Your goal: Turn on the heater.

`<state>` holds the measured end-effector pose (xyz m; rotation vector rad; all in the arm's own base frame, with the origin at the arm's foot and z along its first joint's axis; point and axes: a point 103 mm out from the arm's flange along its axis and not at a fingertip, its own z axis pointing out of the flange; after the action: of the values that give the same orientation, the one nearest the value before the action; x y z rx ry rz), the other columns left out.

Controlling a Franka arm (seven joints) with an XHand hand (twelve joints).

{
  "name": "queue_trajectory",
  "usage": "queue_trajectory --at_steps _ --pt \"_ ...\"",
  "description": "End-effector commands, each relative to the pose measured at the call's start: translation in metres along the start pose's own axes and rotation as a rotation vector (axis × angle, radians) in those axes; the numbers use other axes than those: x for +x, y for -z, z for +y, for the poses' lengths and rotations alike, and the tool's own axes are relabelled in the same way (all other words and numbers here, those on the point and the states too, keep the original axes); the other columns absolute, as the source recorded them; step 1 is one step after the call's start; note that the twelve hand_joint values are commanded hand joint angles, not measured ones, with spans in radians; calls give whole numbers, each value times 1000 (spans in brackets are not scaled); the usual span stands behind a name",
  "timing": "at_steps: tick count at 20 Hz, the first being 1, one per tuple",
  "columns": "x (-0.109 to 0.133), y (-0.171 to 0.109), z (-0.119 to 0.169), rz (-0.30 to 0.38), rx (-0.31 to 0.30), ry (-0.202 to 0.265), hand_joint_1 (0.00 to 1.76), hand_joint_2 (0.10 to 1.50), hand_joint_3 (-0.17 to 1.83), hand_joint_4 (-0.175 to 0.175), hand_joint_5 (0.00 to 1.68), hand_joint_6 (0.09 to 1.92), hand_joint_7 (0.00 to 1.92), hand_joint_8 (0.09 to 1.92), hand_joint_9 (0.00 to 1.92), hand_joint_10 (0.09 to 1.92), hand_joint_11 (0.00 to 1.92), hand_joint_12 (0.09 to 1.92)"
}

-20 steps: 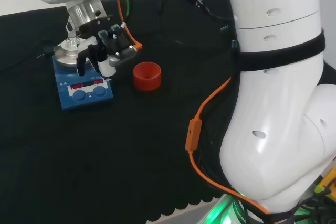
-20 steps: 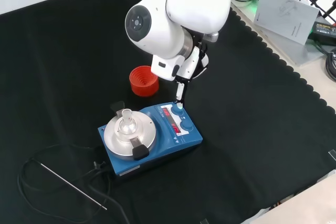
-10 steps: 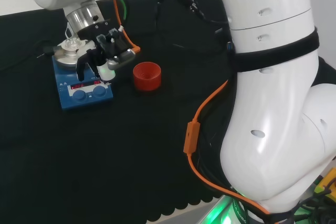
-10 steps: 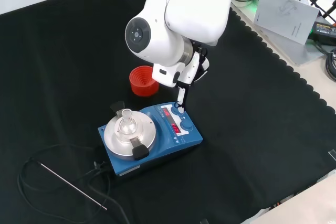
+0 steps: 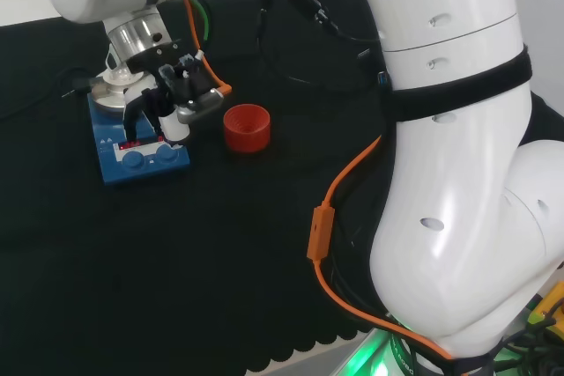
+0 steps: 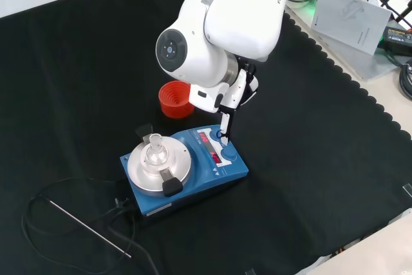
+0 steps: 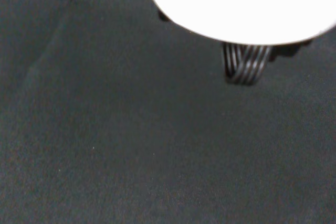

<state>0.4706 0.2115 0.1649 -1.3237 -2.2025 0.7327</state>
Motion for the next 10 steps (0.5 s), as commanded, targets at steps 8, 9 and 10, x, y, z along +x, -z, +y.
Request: queue_trajectory --at_steps 8,9,10 --pt "1 -5 7 -23 56 2 1575 329 1675 -24 429 252 1764 1788 1887 1610 1692 1535" --pt "1 -5 8 -23 57 2 1575 329 1676 -24 430 251 1764 1788 1887 1610 1692 1535" --pt "1 -6 8 -21 58 3 1576 329 1676 -24 432 251 1764 1788 1887 1610 1692 1534"
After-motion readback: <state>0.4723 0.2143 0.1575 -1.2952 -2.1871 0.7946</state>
